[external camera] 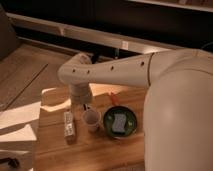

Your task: Stand the bottle upright

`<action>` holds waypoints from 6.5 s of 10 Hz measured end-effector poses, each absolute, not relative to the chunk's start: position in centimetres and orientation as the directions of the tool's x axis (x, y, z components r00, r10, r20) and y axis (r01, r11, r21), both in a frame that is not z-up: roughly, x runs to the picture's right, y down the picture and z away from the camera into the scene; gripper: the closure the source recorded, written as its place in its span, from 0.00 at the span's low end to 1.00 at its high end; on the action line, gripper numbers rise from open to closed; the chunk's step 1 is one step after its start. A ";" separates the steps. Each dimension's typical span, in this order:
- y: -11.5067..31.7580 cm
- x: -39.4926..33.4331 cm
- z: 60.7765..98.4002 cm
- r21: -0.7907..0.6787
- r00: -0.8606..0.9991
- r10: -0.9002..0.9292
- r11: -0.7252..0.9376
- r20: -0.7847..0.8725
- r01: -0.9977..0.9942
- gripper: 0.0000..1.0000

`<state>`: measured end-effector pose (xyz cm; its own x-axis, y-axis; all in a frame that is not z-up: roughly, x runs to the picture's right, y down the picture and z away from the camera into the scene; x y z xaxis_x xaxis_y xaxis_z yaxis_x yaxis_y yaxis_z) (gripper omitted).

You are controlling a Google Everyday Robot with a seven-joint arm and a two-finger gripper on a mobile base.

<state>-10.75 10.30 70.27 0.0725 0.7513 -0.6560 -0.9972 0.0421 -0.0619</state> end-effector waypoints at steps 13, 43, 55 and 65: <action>3.0 -17.4 73.2 -0.190 0.395 0.823 0.346 -0.409 -0.919 0.35; 12.4 -22.8 85.4 -0.302 0.347 0.794 0.216 -0.499 -0.928 0.35; 14.9 -22.7 88.2 -0.283 0.314 0.779 0.182 -0.543 -0.942 0.48; 12.9 -23.3 86.4 -0.314 0.329 0.806 0.188 -0.492 -0.930 1.00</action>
